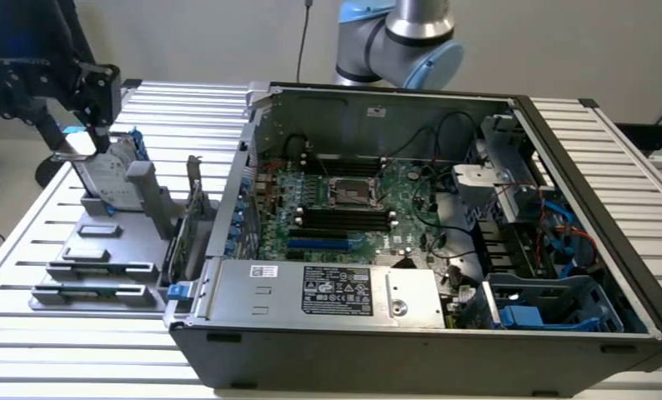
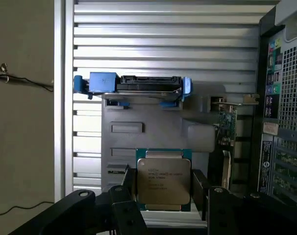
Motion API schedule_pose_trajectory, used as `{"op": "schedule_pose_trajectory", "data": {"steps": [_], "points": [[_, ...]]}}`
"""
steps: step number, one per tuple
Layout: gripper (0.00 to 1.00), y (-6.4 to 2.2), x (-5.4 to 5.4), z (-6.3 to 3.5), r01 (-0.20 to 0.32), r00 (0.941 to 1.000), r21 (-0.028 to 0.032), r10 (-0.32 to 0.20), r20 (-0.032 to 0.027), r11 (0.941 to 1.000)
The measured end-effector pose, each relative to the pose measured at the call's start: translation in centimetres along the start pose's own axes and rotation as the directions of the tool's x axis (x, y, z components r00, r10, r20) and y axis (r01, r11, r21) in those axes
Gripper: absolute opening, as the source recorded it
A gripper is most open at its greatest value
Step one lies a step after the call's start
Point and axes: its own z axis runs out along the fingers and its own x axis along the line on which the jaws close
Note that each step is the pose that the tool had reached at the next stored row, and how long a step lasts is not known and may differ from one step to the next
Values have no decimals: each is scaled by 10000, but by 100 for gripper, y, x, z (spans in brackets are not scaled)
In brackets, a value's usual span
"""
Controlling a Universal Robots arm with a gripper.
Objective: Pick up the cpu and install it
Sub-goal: 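Pick up the cpu and move it towards the insertion slot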
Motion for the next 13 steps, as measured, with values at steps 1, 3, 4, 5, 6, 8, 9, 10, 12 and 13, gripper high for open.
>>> {"op": "schedule_pose_trajectory", "data": {"steps": [1, 3, 4, 5, 6, 8, 9, 10, 12, 13], "points": [[55, 0, -43, -34, 3, 10000, -1, -3, -12, 10000], [55, 1, -131, -87, 9, 10000, -6, -9, -27, 10000], [55, 0, -177, -110, 13, 10000, -8, -13, -34, 10000], [55, 0, -221, -129, 16, 10000, -12, -16, -39, 10000], [55, 0, -265, -145, 19, 10000, -14, -19, -44, 10000], [55, -1, -355, -162, 24, 10000, -20, -25, -49, 10000], [55, -2, -400, -165, 28, 10000, -24, -28, -50, 10000], [55, -4, -445, -167, 31, 10000, -29, -31, -50, 10000], [55, -7, -536, -171, 37, 10000, -44, -37, -49, 10000], [55, -8, -583, -173, 38, 10000, -51, -39, -50, 10000]]}}
